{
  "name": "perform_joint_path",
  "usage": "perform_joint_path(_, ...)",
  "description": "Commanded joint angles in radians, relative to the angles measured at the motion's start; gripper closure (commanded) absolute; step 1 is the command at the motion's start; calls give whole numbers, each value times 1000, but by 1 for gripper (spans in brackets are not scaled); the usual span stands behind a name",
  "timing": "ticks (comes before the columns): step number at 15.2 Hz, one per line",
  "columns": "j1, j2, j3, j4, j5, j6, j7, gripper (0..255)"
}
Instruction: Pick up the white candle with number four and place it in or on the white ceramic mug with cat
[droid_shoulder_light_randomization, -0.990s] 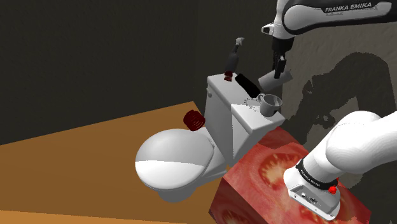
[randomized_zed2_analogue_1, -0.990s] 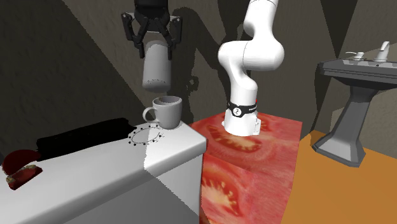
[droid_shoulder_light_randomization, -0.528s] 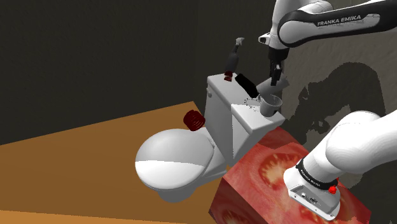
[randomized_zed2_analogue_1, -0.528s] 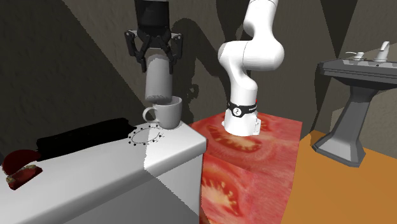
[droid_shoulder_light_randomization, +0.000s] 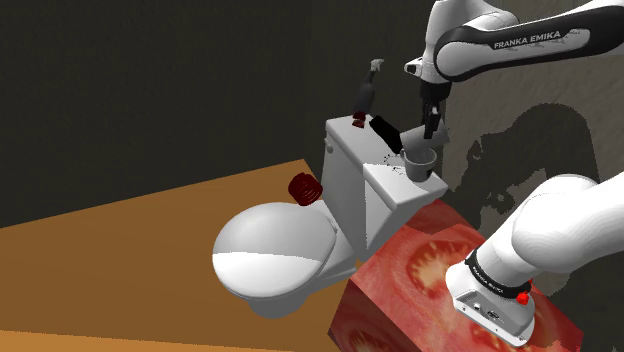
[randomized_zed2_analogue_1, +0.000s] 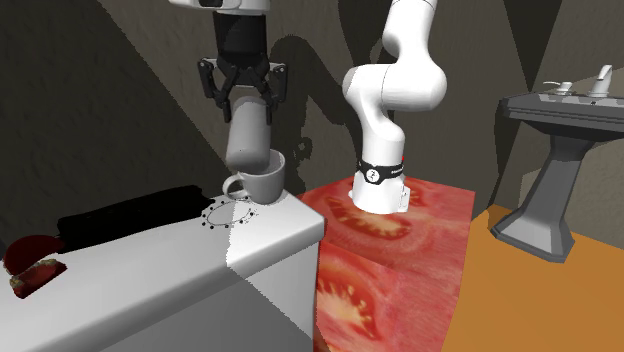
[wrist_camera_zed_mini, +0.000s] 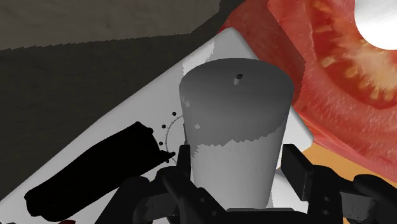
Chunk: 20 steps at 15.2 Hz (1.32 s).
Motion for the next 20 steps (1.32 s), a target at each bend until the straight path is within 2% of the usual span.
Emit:
perform_joint_path(1,0,0,0,0,0,0,0,255)
perform_joint_path(2,0,0,0,0,0,0,0,255)
perform_joint_path(3,0,0,0,0,0,0,0,0)
perform_joint_path(8,0,0,0,0,0,0,0,0)
perform_joint_path(12,14,-10,27,116,26,-128,-6,0)
perform_joint_path(20,14,-10,27,116,26,-128,-6,0)
